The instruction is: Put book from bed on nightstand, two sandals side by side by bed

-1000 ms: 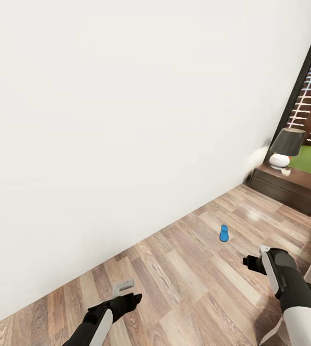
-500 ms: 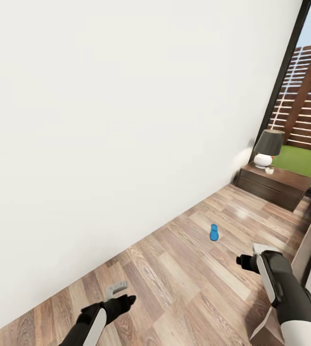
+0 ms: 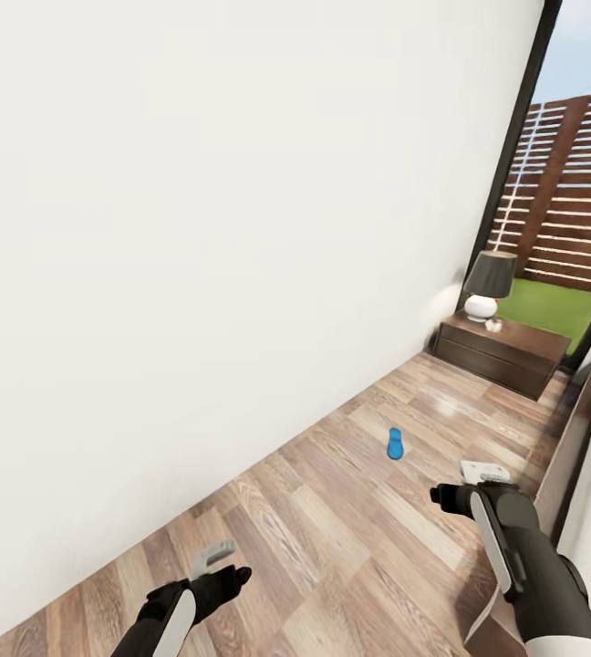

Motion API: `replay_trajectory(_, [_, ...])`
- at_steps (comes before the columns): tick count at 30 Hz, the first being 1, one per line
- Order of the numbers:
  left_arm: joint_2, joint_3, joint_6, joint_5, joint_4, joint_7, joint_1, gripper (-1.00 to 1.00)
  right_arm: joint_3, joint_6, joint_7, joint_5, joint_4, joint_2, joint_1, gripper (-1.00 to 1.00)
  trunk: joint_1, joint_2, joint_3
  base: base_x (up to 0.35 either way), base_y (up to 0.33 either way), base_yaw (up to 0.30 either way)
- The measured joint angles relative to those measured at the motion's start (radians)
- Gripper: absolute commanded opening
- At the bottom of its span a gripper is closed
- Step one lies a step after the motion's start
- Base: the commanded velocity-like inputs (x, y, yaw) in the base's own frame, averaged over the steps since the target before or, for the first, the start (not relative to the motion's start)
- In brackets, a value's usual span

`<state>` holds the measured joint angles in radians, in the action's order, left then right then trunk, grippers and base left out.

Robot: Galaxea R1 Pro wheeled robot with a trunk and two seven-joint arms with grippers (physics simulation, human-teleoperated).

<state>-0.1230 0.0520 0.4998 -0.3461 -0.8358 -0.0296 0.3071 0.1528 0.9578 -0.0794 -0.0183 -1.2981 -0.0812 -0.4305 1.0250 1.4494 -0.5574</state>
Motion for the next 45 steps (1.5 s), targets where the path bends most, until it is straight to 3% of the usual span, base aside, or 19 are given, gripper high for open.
replay_trajectory(8, [0.016,0.001,-0.001,-0.004,0.011,0.005,0.0,1.0,-0.011,-0.003,-0.004,0.002,0.0,0.016,0.004,1.0,0.0,0.0,0.012,0.094,0.055,-0.099])
replay_trajectory(17, [0.018,-0.006,-0.001,-0.001,0.016,0.008,-0.002,1.0,-0.013,-0.005,-0.006,0.003,0.013,0.019,0.004,1.0,-0.001,0.0,0.025,0.24,0.101,-0.067])
replay_trajectory(25, [0.014,-0.015,-0.005,0.007,0.018,0.002,-0.003,1.0,-0.008,-0.017,0.001,-0.001,0.16,0.017,-0.013,1.0,-0.001,0.0,0.029,0.306,0.03,-0.015])
replay_trajectory(29, [0.013,-0.036,-0.006,0.008,0.018,-0.002,-0.004,1.0,-0.007,-0.046,0.005,-0.004,0.253,0.013,-0.039,1.0,-0.001,0.0,0.03,0.322,0.007,-0.005])
replay_trajectory(40, [0.011,-0.084,-0.007,0.008,0.018,-0.005,-0.004,1.0,-0.005,-0.134,0.008,-0.003,0.336,0.01,-0.059,1.0,-0.001,0.0,0.03,0.297,-0.055,-0.002])
replay_trajectory(45, [0.018,-0.112,-0.008,0.003,0.031,-0.003,-0.005,1.0,-0.018,-0.162,0.014,0.0,0.352,0.028,-0.059,1.0,0.0,0.0,0.03,0.0,0.0,0.0])
